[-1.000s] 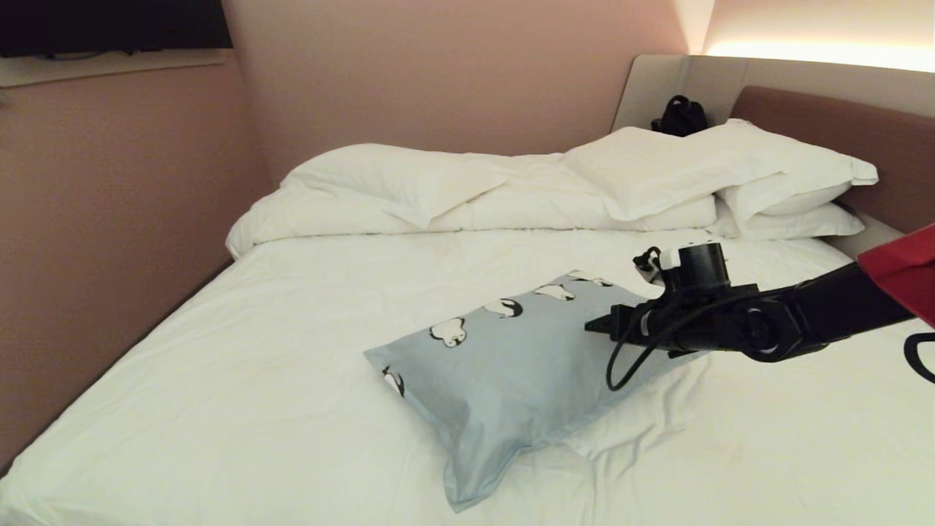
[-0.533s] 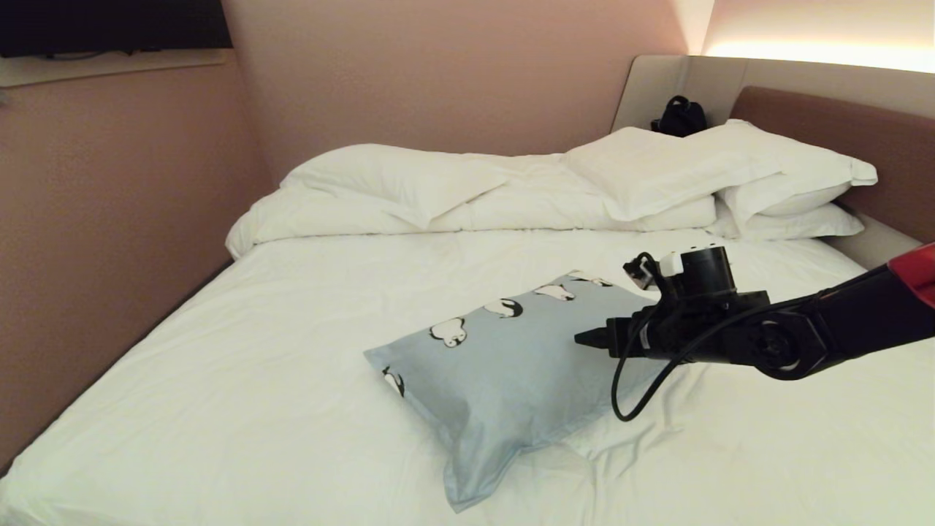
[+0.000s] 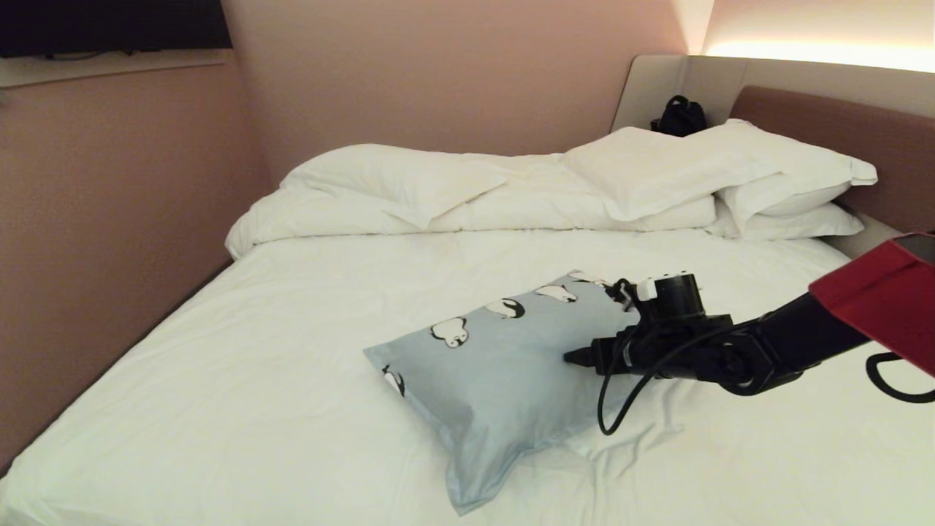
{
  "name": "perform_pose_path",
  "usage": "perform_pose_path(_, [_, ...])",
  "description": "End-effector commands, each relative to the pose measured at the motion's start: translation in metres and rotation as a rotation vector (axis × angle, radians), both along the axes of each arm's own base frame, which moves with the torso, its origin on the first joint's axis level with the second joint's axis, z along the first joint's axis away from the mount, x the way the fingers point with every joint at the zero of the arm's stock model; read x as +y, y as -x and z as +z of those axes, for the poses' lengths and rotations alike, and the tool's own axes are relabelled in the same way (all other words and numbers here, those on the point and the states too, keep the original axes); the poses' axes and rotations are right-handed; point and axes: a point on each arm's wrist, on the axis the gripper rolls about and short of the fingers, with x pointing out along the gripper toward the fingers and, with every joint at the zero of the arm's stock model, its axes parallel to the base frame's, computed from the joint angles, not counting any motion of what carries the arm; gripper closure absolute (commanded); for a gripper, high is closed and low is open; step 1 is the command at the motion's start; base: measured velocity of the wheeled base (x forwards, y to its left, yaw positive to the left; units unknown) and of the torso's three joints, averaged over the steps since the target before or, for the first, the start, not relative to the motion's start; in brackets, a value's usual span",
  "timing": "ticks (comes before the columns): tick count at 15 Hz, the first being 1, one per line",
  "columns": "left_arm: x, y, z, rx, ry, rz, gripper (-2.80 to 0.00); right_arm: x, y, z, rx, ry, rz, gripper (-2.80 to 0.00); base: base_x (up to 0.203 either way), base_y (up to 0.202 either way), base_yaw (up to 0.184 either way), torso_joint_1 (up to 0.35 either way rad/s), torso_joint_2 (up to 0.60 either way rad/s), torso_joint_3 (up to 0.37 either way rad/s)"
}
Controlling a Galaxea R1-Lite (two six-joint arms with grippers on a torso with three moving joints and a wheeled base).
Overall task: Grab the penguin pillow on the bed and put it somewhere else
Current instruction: Pick up the pillow
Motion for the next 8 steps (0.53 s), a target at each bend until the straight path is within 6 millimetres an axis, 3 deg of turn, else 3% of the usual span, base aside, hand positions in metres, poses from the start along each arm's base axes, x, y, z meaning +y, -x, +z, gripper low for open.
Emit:
perform_pose_path(1, [0.0,0.0,0.0,-0.001,0.001,0.001,0.0,0.003,-0.009,-0.03,0.044,0.006,-0.004,-2.8,0.0,0.0,0.0,0.0,0.0,0.0])
perform_pose_path(8, [0.0,0.0,0.0,-0.001,0.001,0.001,0.0,0.008,-0.018,-0.065,0.117,0.02,-0.006,-2.8,0.0,0.0,0.0,0.0,0.0,0.0])
